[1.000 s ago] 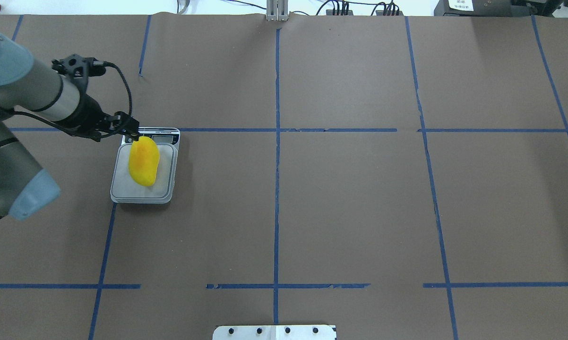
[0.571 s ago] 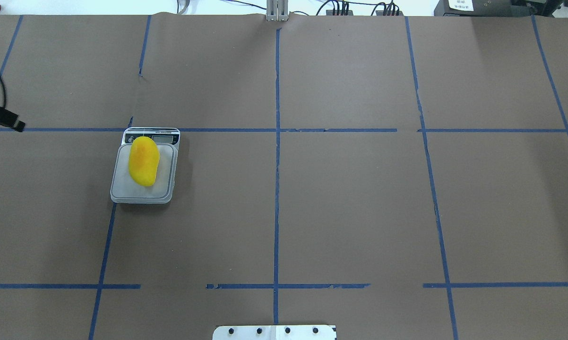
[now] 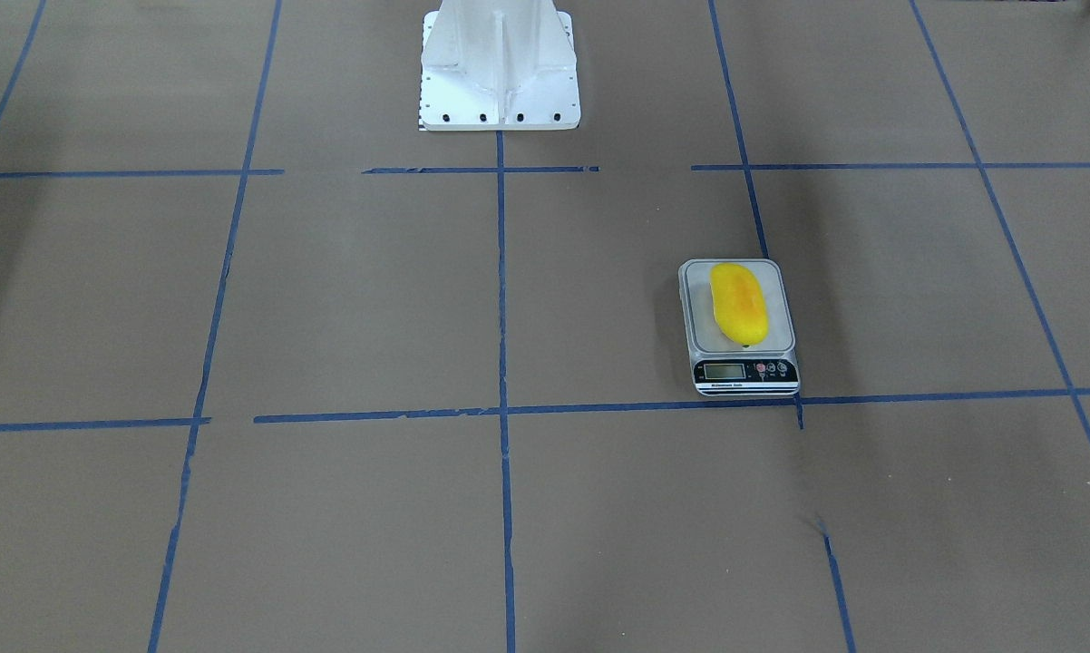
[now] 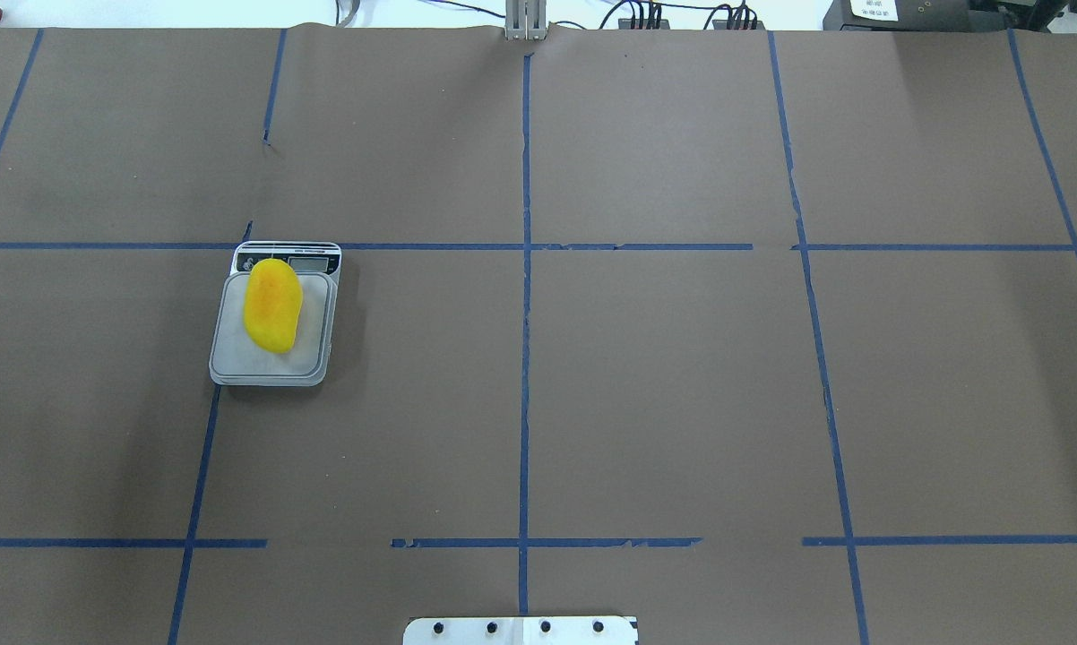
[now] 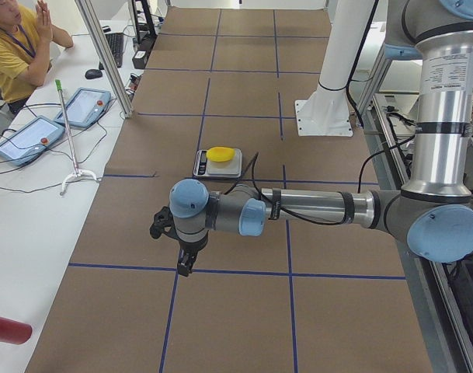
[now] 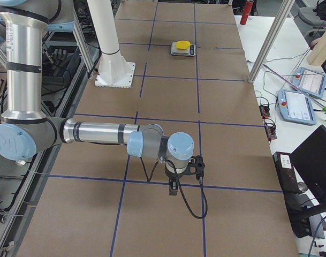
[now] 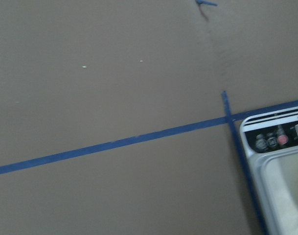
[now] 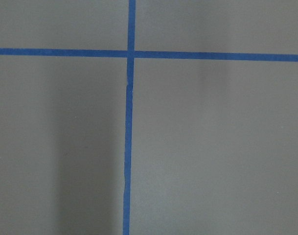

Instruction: Weigh mango

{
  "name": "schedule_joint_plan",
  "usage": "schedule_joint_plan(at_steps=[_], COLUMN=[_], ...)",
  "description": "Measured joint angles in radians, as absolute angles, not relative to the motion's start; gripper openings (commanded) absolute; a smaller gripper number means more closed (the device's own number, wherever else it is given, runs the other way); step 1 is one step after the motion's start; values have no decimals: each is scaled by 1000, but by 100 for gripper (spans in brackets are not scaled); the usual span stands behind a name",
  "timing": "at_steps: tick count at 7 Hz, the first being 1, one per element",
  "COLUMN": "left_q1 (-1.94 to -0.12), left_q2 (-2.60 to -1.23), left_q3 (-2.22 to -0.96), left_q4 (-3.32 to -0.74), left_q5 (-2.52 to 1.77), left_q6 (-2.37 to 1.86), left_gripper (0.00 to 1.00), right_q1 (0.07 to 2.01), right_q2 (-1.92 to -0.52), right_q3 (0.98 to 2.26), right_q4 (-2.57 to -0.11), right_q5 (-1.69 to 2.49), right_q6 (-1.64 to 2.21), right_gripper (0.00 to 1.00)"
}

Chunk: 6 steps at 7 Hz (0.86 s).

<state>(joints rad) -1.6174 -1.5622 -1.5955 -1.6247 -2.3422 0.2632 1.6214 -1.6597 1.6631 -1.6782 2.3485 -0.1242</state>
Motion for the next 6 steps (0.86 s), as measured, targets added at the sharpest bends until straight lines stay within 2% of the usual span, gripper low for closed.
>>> schedule_joint_plan(at_steps=[6], left_q1=[-1606], left_q2=[-1518], left_q3=[-1619], left_q4=[-1543], left_q5=[-2352], left_q6=[180], left_gripper=[100], right_q1=[1621], right_q2=[-1660], right_q3=[1663], right_q4=[-1678], right_q5=[2349], right_q6=[-124], right_gripper=[100])
